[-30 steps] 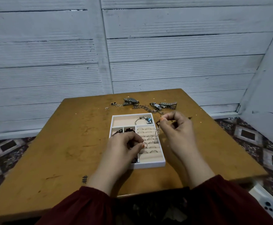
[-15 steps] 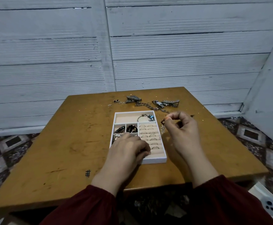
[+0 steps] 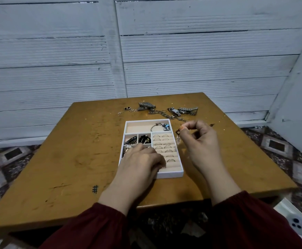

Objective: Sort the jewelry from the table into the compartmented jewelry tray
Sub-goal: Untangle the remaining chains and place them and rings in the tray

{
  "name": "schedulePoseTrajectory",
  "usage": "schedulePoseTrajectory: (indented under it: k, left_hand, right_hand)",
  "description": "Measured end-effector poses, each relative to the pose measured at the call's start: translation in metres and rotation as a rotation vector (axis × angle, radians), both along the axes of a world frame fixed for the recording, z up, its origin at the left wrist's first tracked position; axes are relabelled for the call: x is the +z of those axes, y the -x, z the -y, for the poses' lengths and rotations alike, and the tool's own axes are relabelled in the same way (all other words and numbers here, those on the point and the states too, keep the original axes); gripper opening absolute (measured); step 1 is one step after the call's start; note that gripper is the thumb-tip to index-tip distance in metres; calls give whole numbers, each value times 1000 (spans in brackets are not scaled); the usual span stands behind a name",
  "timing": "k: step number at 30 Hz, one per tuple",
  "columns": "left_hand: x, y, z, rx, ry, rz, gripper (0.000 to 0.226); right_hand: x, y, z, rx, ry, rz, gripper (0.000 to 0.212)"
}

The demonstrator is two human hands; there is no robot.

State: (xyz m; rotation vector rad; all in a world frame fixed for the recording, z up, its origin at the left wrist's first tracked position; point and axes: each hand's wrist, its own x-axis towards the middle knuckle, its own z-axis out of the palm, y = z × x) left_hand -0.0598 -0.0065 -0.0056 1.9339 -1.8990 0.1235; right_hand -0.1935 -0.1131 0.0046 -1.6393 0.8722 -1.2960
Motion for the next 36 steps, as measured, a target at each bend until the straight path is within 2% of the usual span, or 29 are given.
schedulePoseTrajectory:
  k: [26,28,32,36]
  left_hand:
    - [2,-2,1,36,-46,-23,15]
    - [3,-3,-1,30,-25,-77,14]
    - [8,-15,-4,110,98,-337,13]
    - [6,-45,-8,303,234,-325,17]
  right_hand:
    - [-3,-3,-1,3,2,-15,17]
    - [-3,-4,-1,6,-5,-22,17]
    - [1,-4,-6,16,-7,-20,17]
    - [6,-7,-11,56,-20,-11,14]
